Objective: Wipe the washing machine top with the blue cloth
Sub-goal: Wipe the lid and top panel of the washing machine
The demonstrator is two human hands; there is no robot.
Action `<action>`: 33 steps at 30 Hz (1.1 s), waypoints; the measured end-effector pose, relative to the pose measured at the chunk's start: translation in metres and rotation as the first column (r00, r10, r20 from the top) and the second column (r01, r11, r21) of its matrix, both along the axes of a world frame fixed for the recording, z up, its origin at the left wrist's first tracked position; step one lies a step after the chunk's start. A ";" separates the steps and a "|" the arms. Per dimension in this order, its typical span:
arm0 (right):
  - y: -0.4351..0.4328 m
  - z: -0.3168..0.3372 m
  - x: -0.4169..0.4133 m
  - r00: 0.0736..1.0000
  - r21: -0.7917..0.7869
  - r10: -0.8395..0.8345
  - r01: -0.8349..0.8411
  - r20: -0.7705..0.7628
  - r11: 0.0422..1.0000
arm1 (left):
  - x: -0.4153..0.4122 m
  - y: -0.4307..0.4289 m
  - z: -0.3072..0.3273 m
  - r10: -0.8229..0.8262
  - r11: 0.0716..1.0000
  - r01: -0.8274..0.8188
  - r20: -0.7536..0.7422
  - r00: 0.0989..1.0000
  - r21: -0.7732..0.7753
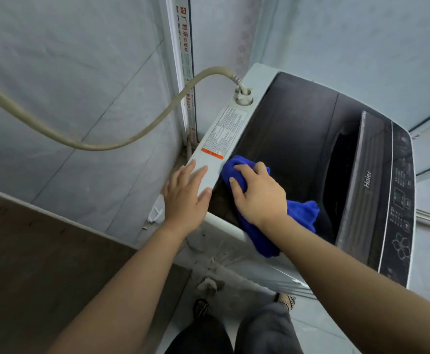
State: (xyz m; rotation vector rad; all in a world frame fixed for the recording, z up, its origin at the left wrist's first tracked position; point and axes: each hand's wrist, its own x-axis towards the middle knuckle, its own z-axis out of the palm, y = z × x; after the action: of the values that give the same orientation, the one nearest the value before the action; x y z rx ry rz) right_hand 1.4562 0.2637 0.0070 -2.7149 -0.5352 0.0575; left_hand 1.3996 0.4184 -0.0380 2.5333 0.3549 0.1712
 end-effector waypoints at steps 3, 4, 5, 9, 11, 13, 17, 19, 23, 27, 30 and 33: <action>-0.006 -0.003 -0.042 0.999 0.005 0.052 -0.052 -0.017 0.999 | -0.015 0.007 -0.005 -0.053 0.992 0.060 0.066 0.996 -0.114; -0.007 -0.004 -0.048 0.999 -0.004 0.048 -0.048 -0.025 0.999 | -0.020 0.009 -0.007 -0.058 0.991 0.068 0.085 0.995 -0.118; -0.007 -0.006 -0.050 0.999 -0.009 0.039 -0.039 -0.030 0.999 | -0.023 0.009 -0.010 -0.059 0.990 0.070 0.099 0.993 -0.120; 0.005 -0.005 -0.034 1.000 0.010 0.005 -0.005 -0.026 1.000 | -0.027 0.011 -0.010 -0.060 0.986 0.077 0.113 0.992 -0.148; 0.015 -0.004 -0.026 1.000 0.024 -0.013 0.014 -0.026 1.000 | -0.029 0.012 -0.008 -0.070 0.983 0.086 0.103 0.992 -0.161; 0.021 -0.002 -0.020 1.000 0.031 -0.007 0.008 -0.023 0.999 | -0.029 0.014 -0.006 -0.086 0.983 0.101 0.101 0.991 -0.154; 0.014 -0.003 -0.032 0.996 0.044 0.085 -0.085 -0.013 0.995 | -0.030 0.014 -0.006 -0.088 0.986 0.100 0.100 0.991 -0.130; 0.003 -0.005 -0.050 0.987 0.035 0.163 -0.163 -0.003 0.986 | -0.030 0.012 -0.006 -0.084 0.987 0.098 0.110 0.990 -0.124; -0.018 -0.007 -0.069 0.976 0.012 0.214 -0.214 -0.033 0.977 | -0.029 0.011 -0.002 -0.074 0.990 0.083 0.079 0.994 -0.112; -0.011 -0.005 -0.056 0.992 0.026 0.126 -0.126 -0.016 0.992 | -0.030 0.009 0.006 -0.078 0.990 0.079 0.014 0.997 -0.117; -0.003 -0.002 -0.040 0.999 0.065 0.009 -0.007 -0.038 0.998 | -0.028 0.008 0.010 -0.085 0.993 0.082 -0.030 0.996 -0.085; -0.026 -0.003 -0.045 0.985 0.067 -0.166 0.169 -0.044 0.983 | -0.026 0.007 0.015 -0.094 0.995 0.096 -0.054 0.994 0.040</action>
State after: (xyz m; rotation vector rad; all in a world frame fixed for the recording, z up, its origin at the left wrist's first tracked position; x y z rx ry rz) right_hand 1.4110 0.2376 0.0039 -2.6724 -0.2900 0.0454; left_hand 1.3741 0.4254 -0.0228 2.5940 0.2530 0.0770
